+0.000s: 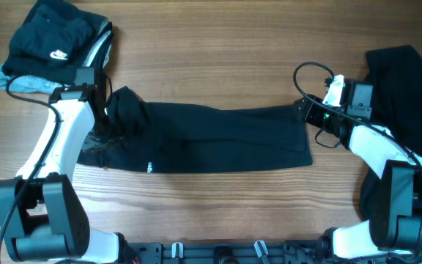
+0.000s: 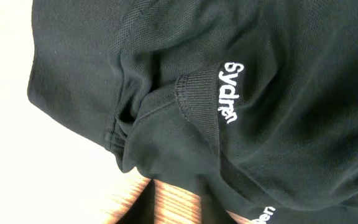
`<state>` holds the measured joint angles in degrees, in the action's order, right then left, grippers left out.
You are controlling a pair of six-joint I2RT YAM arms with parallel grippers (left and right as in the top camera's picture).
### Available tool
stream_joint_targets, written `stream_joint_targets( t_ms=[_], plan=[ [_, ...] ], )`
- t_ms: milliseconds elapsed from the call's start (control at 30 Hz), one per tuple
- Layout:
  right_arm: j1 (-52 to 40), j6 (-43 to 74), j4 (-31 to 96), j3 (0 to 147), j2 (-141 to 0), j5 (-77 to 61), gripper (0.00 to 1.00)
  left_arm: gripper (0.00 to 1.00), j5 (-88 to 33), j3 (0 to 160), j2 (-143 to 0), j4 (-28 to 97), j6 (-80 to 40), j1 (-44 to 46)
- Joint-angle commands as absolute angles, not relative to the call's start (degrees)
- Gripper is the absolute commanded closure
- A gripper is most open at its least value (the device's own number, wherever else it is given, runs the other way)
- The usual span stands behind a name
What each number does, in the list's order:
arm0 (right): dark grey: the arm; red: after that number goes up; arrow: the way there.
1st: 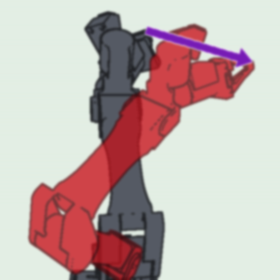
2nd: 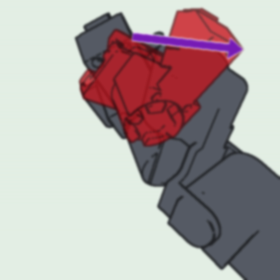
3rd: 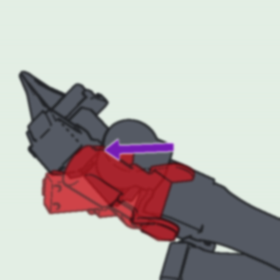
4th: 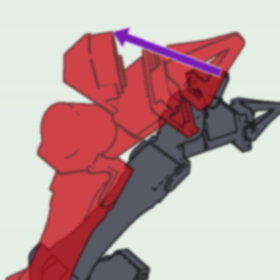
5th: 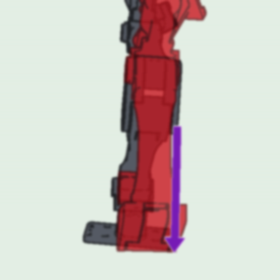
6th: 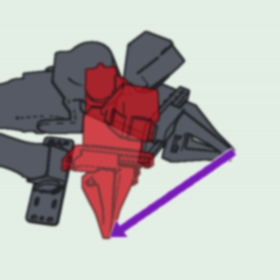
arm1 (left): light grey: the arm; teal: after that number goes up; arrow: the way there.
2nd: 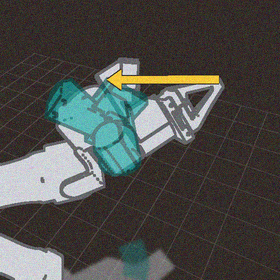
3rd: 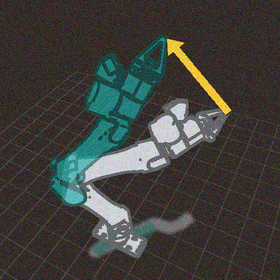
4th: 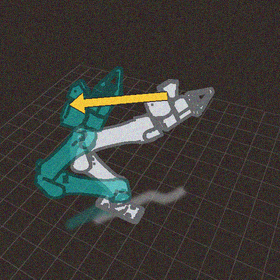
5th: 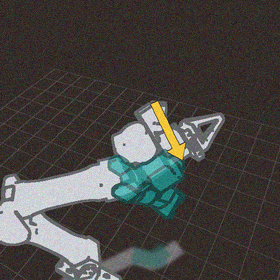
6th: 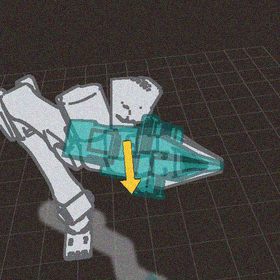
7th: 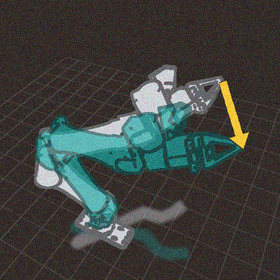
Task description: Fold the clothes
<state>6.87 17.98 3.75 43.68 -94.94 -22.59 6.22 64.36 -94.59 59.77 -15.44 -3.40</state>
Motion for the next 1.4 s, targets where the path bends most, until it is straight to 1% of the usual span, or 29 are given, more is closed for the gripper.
stream_joint_targets(
  t_ms=[0,33,67,100,133,167,233,267,300,333,500,533,567,600,633,667,733,767,800,833,867,933,967,1033,1233,1267,1300,1333,1367],
  plan=[
    [7.2,18.0,6.3,44.7,-92.9,-28.8,0.41,0.67,7.1,65.3,-93.2,60.2,-15.9,-3.7],
    [7.1,18.2,10.2,44.7,-90.5,-30.7,0.45,0.66,7.1,65.3,-93.2,60.8,-15.9,-3.7],
    [7.1,17.9,15.5,44.7,-88.1,-32.4,0.46,0.52,7.1,65.3,-93.2,61.5,-15.9,-3.8],
    [7.0,17.7,18.5,44.7,-86.9,-32.7,0.46,0.45,7.1,65.3,-93.2,61.6,-15.9,-3.8],
    [6.9,16.4,21.3,44.7,-86.0,-33.1,0.47,0.41,7.1,65.3,-93.2,61.5,-15.9,-3.8],
    [5.6,15.0,26.9,44.7,-85.6,-33.5,0.47,0.41,5.8,64.8,-93.2,60.4,-15.9,-3.8],
    [3.8,14.2,29.7,44.5,-85.7,-33.3,0.47,0.41,5.5,63.8,-93.8,57.8,-15.8,-3.8],
    [2.2,13.7,30.4,44.5,-85.7,-32.9,0.47,0.53,5.7,62.9,-94.3,55.4,-15.7,-3.8],
    [1.3,13.7,30.4,44.5,-85.7,-32.8,0.47,0.84,5.7,62.7,-94.9,54.1,-15.7,-3.8],
    [0.5,13.7,30.2,44.5,-85.7,-32.8,0.47,0.96,5.6,62.7,-95.1,53.6,-15.7,-3.8],
    [-2.3,13.4,30.1,44.5,-86.0,-28.3,0.47,0.96,5.0,62.7,-95.3,49.4,-17.0,-3.8],
    [-2.3,13.5,30.5,44.5,-86.0,-26.8,0.43,0.88,6.9,62.7,-95.3,50.6,-16.9,-4.1],
    [-2.3,15.9,30.7,44.5,-86.0,-24.1,0.46,0.83,6.9,62.7,-95.4,50.5,-17.0,-4.3],
    [-2.1,18.8,30.7,44.5,-86.0,-20.6,0.52,0.83,5.8,62.7,-95.4,50.3,-17.0,-4.4],
    [-1.3,21.5,30.4,44.6,-85.9,-18.6,0.54,0.84,4.5,62.7,-95.4,49.9,-17.0,-4.4],
    [1.2,20.9,29.7,45.2,-85.9,-19.9,0.53,0.84,2.5,62.7,-95.4,49.0,-17.0,-4.4],
    [7.8,17.2,32.2,47.5,-85.8,-24.0,0.38,0.83,-1.5,62.7,-95.4,47.4,-17.0,-4.3],
    [13.0,13.8,33.8,47.9,-85.8,-26.0,0.23,0.70,-3.5,62.7,-95.4,47.3,-16.9,-4.4],
    [15.0,13.7,34.9,47.9,-86.0,-26.0,0.20,0.52,-3.7,62.7,-95.4,47.4,-16.9,-4.4],
    [15.8,13.5,35.2,47.4,-86.3,-25.9,0.15,0.42,-3.7,62.7,-95.4,47.5,-16.8,-4.4],
    [15.9,13.4,35.0,46.6,-87.0,-25.2,0.15,0.36,-3.7,62.7,-95.4,47.7,-16.7,-4.4],
    [15.9,12.5,34.7,45.5,-89.7,-25.5,0.16,0.36,-4.9,62.7,-95.4,48.4,-16.5,-4.4],
    [15.7,9.4,34.7,45.5,-92.1,-30.6,0.22,0.35,-8.9,62.7,-94.6,49.2,-14.6,-4.4],
    [15.1,6.8,34.6,45.5,-95.1,-34.6,0.32,0.33,-13.8,62.7,-91.9,49.3,-13.7,-4.4],
    [10.9,5.4,33.0,45.4,-103.0,-35.1,0.43,0.26,-13.9,62.7,-75.4,50.0,-13.6,-4.4],
    [10.0,4.8,32.8,45.4,-103.3,-35.0,0.50,0.25,-13.9,62.7,-72.7,49.9,-13.5,-4.4],
    [9.5,4.7,32.6,45.4,-103.3,-35.0,0.60,0.25,-13.9,62.7,-69.8,49.9,-12.8,-4.4],
    [9.6,4.7,32.1,45.4,-103.3,-35.0,0.75,0.25,-13.9,62.7,-67.5,50.0,-12.4,-4.4],
    [10.1,5.8,32.3,45.9,-103.2,-32.8,0.84,0.24,-13.9,62.7,-65.4,50.0,-12.4,-4.4]
  ],
)
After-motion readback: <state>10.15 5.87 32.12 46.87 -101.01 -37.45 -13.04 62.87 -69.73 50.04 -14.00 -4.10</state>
